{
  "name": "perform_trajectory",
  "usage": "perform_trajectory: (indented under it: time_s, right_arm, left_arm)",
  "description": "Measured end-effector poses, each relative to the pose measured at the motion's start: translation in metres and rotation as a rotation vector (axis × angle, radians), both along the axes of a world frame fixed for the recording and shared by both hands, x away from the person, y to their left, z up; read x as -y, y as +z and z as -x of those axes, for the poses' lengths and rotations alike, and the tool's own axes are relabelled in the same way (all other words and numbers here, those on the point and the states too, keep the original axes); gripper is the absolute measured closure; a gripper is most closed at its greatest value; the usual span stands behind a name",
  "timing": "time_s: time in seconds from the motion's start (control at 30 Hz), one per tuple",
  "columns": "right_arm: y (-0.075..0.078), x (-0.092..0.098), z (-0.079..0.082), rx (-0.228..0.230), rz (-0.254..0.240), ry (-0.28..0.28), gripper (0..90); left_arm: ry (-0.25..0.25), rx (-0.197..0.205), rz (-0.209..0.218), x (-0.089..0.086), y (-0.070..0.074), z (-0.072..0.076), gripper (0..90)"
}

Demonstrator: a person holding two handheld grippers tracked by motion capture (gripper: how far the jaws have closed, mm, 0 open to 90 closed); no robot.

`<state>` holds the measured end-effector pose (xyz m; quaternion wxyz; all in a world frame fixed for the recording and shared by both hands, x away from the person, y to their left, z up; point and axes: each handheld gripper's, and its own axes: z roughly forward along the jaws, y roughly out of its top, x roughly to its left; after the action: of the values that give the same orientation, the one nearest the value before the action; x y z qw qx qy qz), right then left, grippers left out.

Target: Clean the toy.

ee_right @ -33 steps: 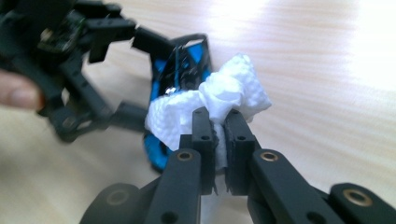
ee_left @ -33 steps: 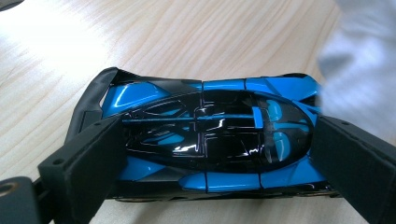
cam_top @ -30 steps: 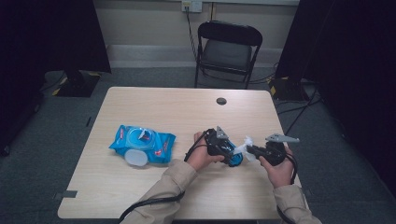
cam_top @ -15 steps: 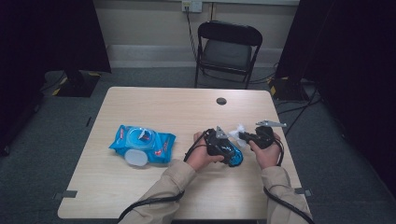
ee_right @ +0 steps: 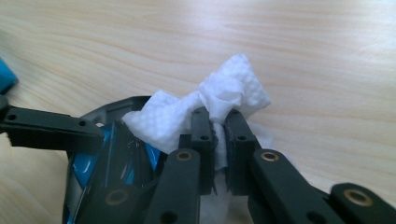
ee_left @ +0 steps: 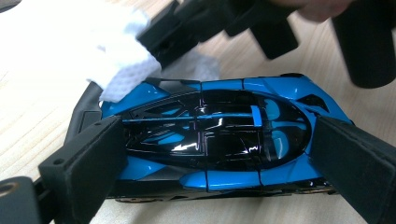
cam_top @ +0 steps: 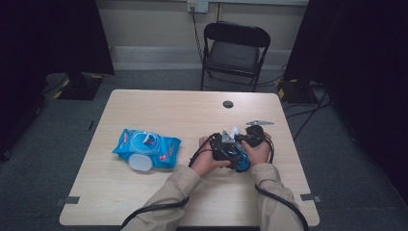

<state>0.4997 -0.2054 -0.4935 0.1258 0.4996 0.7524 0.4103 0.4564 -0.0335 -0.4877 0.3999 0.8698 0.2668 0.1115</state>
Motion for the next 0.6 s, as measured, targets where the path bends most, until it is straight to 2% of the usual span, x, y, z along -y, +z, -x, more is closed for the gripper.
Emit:
perform_trajectory:
  time_s: [0.23,0.4,0.6]
  right_arm:
    - [-0.004,-0.0056,-0.0048,-0.009,0.016,0.025,84.9]
    - [-0.0054,-0.0046,-0.0072,-0.013,0.071,0.069,85.1]
    - [-0.0037,-0.0041,-0.0074,-0.017,0.094,0.094,85.3]
  left_arm:
    - [-0.001,0.001,-0.003,-0.0001,0.0002,-0.0009,3.6]
    - [-0.008,0.0,-0.005,-0.0006,0.0004,-0.0011,3.6]
    - [-0.001,0.001,-0.004,0.0003,-0.0001,-0.0011,3.7]
